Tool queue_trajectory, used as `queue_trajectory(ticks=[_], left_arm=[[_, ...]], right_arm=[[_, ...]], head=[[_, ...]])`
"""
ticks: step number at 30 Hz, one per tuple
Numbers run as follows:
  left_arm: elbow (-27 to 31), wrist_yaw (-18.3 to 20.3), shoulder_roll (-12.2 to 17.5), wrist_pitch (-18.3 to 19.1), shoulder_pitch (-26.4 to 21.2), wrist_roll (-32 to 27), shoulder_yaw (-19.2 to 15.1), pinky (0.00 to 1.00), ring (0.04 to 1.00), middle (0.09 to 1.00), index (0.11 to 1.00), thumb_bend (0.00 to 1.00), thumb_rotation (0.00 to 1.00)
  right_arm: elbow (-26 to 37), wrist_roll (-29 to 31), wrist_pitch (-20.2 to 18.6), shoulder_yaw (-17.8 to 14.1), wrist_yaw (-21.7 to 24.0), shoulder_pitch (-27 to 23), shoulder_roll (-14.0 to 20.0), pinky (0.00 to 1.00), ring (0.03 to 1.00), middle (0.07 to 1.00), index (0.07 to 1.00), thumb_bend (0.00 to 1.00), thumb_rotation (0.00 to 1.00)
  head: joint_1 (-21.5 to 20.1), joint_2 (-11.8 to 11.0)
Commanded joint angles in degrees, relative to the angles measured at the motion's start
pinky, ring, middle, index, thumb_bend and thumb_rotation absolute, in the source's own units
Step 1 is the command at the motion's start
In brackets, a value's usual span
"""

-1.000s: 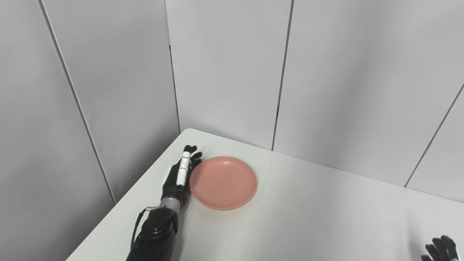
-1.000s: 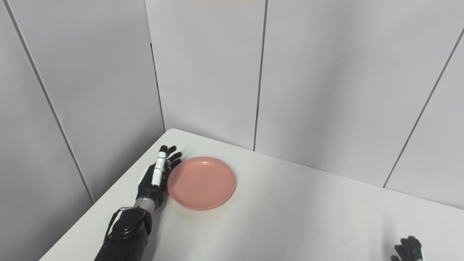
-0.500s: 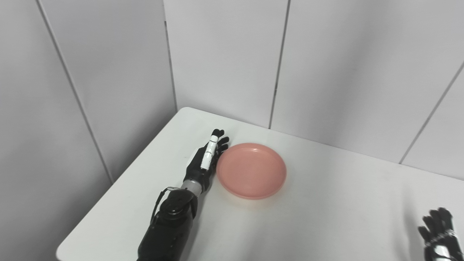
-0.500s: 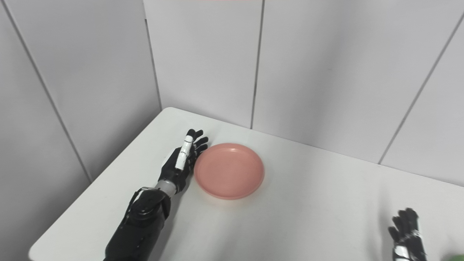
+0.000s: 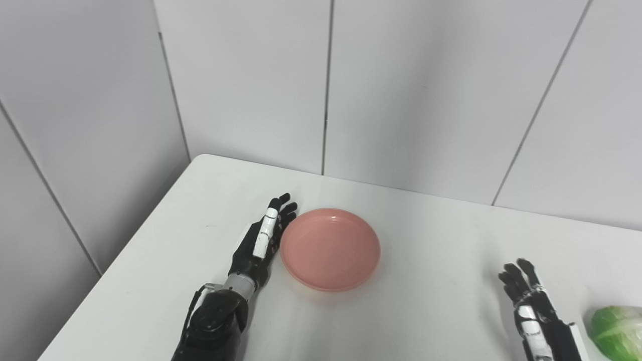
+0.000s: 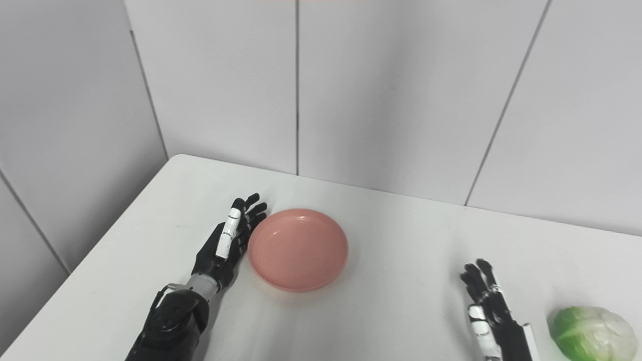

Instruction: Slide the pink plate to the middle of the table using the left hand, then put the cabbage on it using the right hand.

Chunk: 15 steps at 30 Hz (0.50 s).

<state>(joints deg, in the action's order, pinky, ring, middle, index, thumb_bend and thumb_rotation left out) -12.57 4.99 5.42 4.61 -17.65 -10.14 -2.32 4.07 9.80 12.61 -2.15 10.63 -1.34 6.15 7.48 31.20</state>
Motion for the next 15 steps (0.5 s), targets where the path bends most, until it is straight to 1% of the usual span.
queue_trajectory(ticks=[1, 2, 4, 5, 6, 7, 8, 9, 10, 11, 12, 13, 15], left_arm=[[1.0, 2.5, 0.0, -1.6, 0.2, -0.5, 0.8, 0.99, 0.953, 0.938, 0.926, 0.71, 1.00], [1.0, 3.0, 0.0, -1.7, 0.5, -0.6, 1.0, 0.99, 0.952, 0.938, 0.926, 0.71, 1.00], [1.5, 3.9, -0.2, -1.7, 1.0, -1.0, 1.3, 0.98, 0.945, 0.929, 0.917, 0.72, 1.00], [1.5, 4.3, -0.1, -1.8, 1.2, -1.2, 1.4, 0.98, 0.944, 0.927, 0.915, 0.72, 1.00], [1.5, 4.8, -0.2, -2.0, 1.3, -1.5, 1.4, 0.98, 0.944, 0.923, 0.909, 0.72, 1.00], [1.5, 5.2, -0.1, -2.0, 1.5, -1.7, 1.3, 0.98, 0.944, 0.922, 0.908, 0.72, 1.00], [1.6, 5.7, -0.1, -2.1, 1.7, -2.0, 1.4, 0.98, 0.942, 0.919, 0.902, 0.73, 1.00], [1.9, 6.3, 0.0, -2.2, 1.9, -2.2, 1.6, 0.98, 0.942, 0.917, 0.898, 0.73, 1.00], [2.2, 6.9, 0.1, -2.3, 2.2, -2.4, 1.8, 0.96, 0.938, 0.917, 0.895, 0.73, 1.00], [2.6, 7.8, 0.2, -2.3, 2.4, -3.1, 1.8, 0.95, 0.935, 0.918, 0.897, 0.74, 0.99], [3.0, 8.5, 0.2, -1.9, 2.7, -3.7, 1.9, 0.94, 0.928, 0.916, 0.897, 0.74, 0.98], [3.5, 9.2, 0.3, -1.5, 2.9, -4.4, 2.0, 0.93, 0.926, 0.912, 0.897, 0.75, 0.96], [3.5, 10.4, 0.4, -1.5, 3.1, -5.2, 2.2, 0.93, 0.924, 0.904, 0.888, 0.74, 0.95]], right_arm=[[2.6, -1.4, 2.6, 0.4, -0.8, -0.8, -0.9, 0.97, 0.915, 0.910, 0.931, 0.74, 0.75], [3.0, -1.7, 2.1, 0.7, -1.0, -0.7, -1.2, 0.97, 0.916, 0.910, 0.931, 0.75, 0.74], [3.6, -1.8, 1.1, 1.4, -1.3, -0.7, -2.1, 0.98, 0.927, 0.908, 0.932, 0.75, 0.72], [3.8, -2.2, 0.8, 1.8, -1.5, -0.8, -2.5, 0.98, 0.928, 0.909, 0.934, 0.75, 0.71], [3.8, -2.5, 0.7, 2.2, -1.6, -0.9, -2.8, 0.96, 0.929, 0.912, 0.938, 0.74, 0.70], [3.9, -3.2, 0.7, 2.6, -1.9, -1.0, -3.1, 0.96, 0.929, 0.912, 0.938, 0.74, 0.70], [3.9, -3.5, 0.6, 2.9, -2.0, -1.0, -3.4, 0.95, 0.929, 0.914, 0.940, 0.74, 0.70], [3.9, -3.9, 0.4, 3.2, -2.3, -1.1, -3.7, 0.95, 0.931, 0.917, 0.942, 0.73, 0.69], [4.0, -4.4, -0.1, 3.5, -2.6, -1.2, -3.9, 0.95, 0.933, 0.918, 0.942, 0.73, 0.69], [4.2, -5.5, -0.9, 3.8, -3.0, -1.2, -4.2, 0.96, 0.937, 0.920, 0.942, 0.74, 0.69], [4.3, -6.6, -1.4, 4.1, -3.4, -1.2, -4.3, 0.98, 0.947, 0.926, 0.943, 0.75, 0.71], [4.4, -7.4, -1.8, 4.3, -3.7, -1.2, -4.5, 0.99, 0.956, 0.931, 0.945, 0.75, 0.73], [4.3, -8.8, -2.3, 4.7, -4.4, -1.3, -5.2, 1.00, 0.954, 0.934, 0.948, 0.75, 0.73]], head=[[-1.5, 0.2], [-1.5, 0.2], [-3.4, 0.4], [-5.1, 0.9], [-5.1, 0.9], [-6.7, 0.9], [-7.0, 0.9], [-8.1, 1.1], [-8.1, 1.1], [-9.4, 1.3], [-9.4, 1.3], [-10.3, 1.5], [-10.9, 1.7]])
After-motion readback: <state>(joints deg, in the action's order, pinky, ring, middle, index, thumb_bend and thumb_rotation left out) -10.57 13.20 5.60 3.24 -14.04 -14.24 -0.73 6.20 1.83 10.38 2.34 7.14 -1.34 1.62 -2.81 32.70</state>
